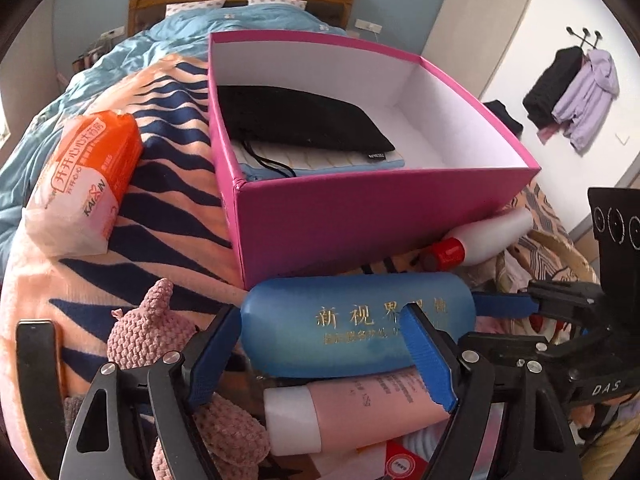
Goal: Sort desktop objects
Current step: 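Close the left gripper on the blue glasses case while the right gripper grips its other end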
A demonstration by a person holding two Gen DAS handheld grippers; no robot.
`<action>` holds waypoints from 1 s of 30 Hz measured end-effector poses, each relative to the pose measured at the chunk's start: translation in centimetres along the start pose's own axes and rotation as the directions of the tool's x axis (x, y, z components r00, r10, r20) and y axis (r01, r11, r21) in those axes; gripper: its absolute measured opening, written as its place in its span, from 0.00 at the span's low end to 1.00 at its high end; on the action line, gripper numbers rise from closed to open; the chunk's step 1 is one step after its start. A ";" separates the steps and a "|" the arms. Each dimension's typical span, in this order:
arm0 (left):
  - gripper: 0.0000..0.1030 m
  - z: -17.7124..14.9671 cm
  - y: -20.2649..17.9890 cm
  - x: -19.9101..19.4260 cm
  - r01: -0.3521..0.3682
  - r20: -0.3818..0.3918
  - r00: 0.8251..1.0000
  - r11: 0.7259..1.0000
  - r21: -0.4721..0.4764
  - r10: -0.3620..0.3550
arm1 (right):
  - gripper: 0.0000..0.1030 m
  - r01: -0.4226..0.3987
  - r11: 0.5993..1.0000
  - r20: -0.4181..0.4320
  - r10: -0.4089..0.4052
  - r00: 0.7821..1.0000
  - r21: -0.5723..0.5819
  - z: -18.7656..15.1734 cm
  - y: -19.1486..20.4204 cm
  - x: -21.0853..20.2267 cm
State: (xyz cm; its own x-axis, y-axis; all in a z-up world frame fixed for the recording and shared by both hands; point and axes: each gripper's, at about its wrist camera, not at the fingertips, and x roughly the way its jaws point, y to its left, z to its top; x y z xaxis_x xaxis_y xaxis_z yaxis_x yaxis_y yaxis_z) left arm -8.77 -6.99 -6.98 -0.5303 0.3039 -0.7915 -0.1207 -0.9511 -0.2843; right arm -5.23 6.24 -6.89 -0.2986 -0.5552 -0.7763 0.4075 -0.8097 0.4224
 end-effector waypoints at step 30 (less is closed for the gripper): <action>0.84 1.2 1.9 0.9 0.049 -0.101 0.994 0.998 -0.032 -0.052 | 0.53 0.031 0.999 0.040 -0.032 0.999 0.027 -0.3 0.1 0.3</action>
State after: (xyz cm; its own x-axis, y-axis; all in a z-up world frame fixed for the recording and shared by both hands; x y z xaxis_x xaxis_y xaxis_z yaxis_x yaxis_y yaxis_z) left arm -10.49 -8.56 -7.57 -0.4359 0.3567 -0.8263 -0.1197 -0.9329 -0.3395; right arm -4.99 6.04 -7.18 -0.3456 -0.5360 -0.7703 0.3745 -0.8314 0.4105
